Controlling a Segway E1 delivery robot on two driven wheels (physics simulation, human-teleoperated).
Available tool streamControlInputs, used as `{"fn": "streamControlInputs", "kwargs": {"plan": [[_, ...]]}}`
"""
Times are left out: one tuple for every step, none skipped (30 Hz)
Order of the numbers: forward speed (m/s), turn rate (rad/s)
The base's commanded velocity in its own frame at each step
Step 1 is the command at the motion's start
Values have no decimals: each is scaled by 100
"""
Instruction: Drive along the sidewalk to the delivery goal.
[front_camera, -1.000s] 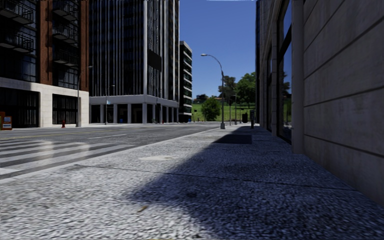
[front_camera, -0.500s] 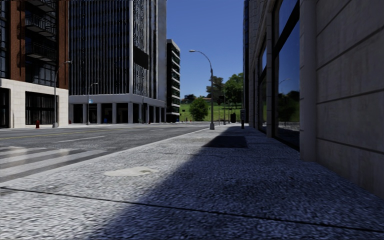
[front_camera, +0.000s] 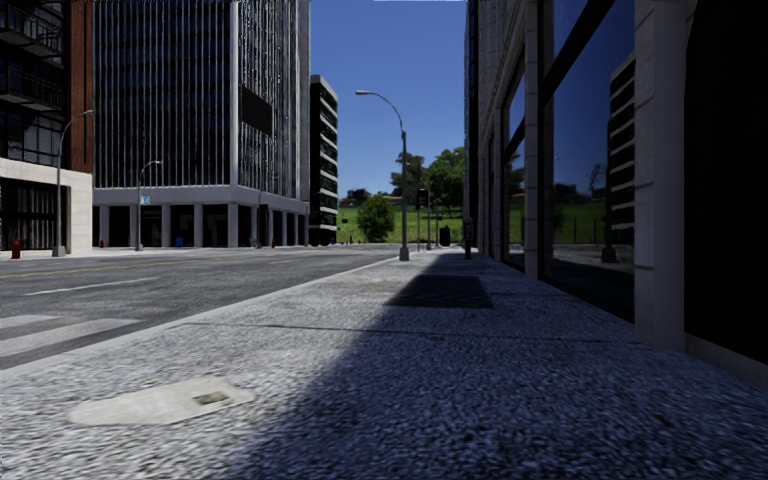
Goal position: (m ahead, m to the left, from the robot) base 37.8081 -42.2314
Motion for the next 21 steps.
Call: {"fn": "streamControlInputs", "kwargs": {"plan": [[200, -25], [200, -25], [200, -12], [200, 0], [200, 0], [200, 0], [200, 0], [200, 0], [200, 0], [200, 0], [200, 0], [200, 0], [200, 0], [200, 0], [200, 0], [200, 0], [200, 0], [200, 0], [200, 0], [200, 0], [200, 0]]}}
